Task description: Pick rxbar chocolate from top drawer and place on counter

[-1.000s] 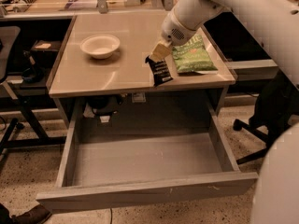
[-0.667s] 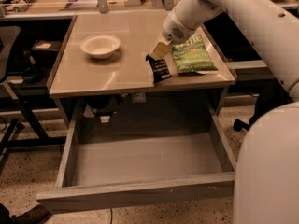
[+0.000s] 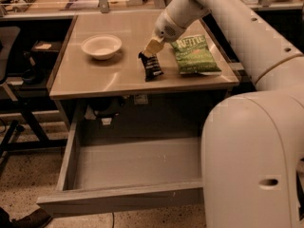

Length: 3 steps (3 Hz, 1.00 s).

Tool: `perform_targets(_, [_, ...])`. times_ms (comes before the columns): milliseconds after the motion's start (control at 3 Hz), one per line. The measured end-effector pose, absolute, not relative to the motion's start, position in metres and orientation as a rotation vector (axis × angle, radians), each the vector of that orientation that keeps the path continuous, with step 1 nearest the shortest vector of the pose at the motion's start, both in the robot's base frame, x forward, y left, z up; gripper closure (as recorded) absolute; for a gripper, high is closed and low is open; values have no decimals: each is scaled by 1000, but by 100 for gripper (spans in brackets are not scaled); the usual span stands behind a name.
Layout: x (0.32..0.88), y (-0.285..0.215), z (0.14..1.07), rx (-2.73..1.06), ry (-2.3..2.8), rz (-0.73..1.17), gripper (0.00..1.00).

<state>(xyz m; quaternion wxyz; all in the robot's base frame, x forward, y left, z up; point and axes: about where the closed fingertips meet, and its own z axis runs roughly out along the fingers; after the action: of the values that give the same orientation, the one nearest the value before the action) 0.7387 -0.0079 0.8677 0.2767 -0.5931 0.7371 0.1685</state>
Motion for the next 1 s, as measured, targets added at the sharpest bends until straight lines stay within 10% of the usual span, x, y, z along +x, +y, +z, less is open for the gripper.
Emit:
perform_targets(333, [753,25,859,-1630,1937,518,100])
perform_targets(1000, [756,26,861,-1624,1929,516,57])
